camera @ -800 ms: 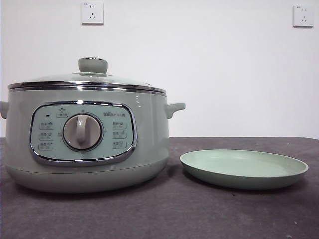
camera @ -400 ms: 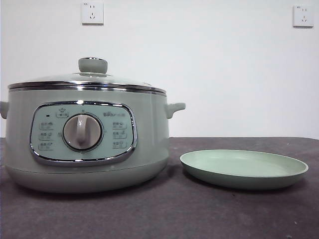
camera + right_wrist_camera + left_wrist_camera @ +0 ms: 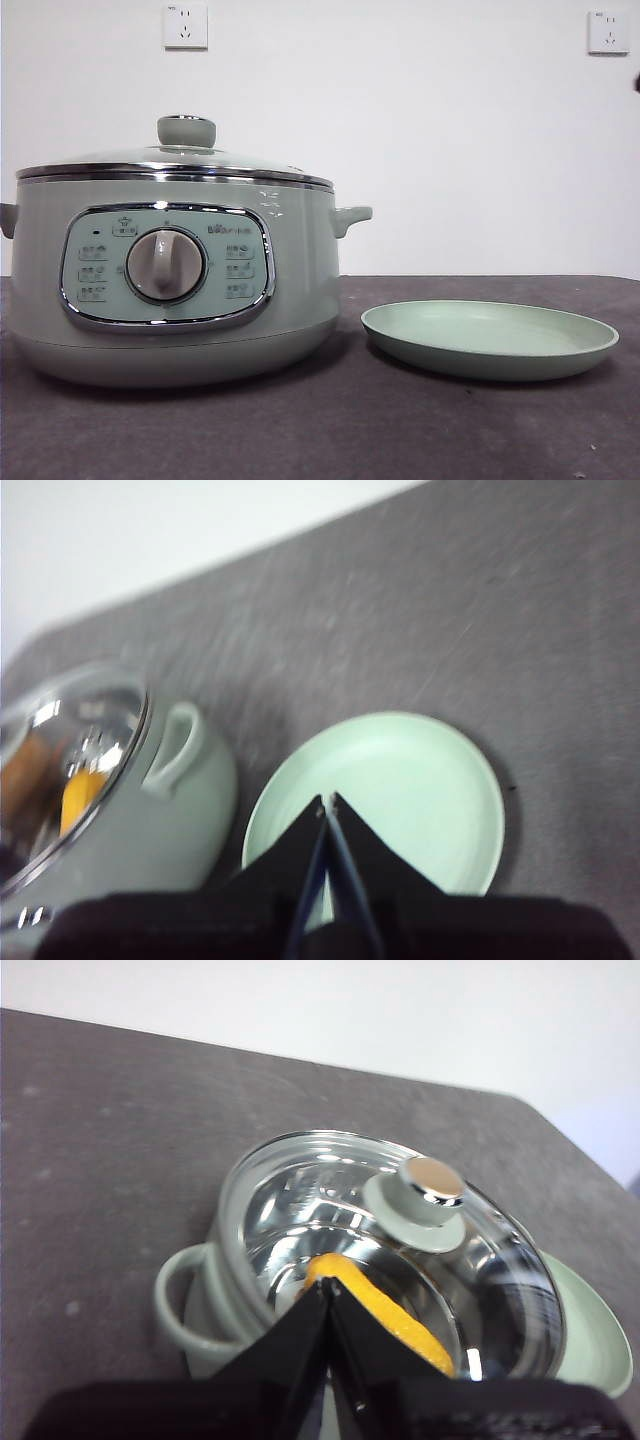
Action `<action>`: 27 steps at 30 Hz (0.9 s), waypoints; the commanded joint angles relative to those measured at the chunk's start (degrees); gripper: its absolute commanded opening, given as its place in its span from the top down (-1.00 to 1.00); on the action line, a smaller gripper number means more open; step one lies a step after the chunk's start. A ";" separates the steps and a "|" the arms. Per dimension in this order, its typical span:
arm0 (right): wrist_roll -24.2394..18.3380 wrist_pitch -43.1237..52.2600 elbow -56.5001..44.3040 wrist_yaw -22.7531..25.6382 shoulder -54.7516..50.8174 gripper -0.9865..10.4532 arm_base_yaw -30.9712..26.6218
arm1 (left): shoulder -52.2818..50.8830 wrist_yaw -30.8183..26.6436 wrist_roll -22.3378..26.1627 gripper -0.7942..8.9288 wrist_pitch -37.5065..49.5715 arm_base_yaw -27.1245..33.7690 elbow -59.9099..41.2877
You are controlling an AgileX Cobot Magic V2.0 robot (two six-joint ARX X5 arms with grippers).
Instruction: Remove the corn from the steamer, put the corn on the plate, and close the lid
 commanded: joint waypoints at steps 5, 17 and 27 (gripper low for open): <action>-13.16 -11.65 12.55 -9.27 12.33 0.83 0.07 | 12.07 6.73 7.67 0.84 -5.84 0.17 11.34; -17.22 -17.14 19.10 -13.62 18.67 0.11 0.07 | 23.96 10.73 9.70 0.02 -8.74 -0.59 19.98; -15.74 -16.55 19.10 -13.42 18.67 0.10 0.07 | 35.52 3.23 9.81 0.02 -8.00 -9.81 28.50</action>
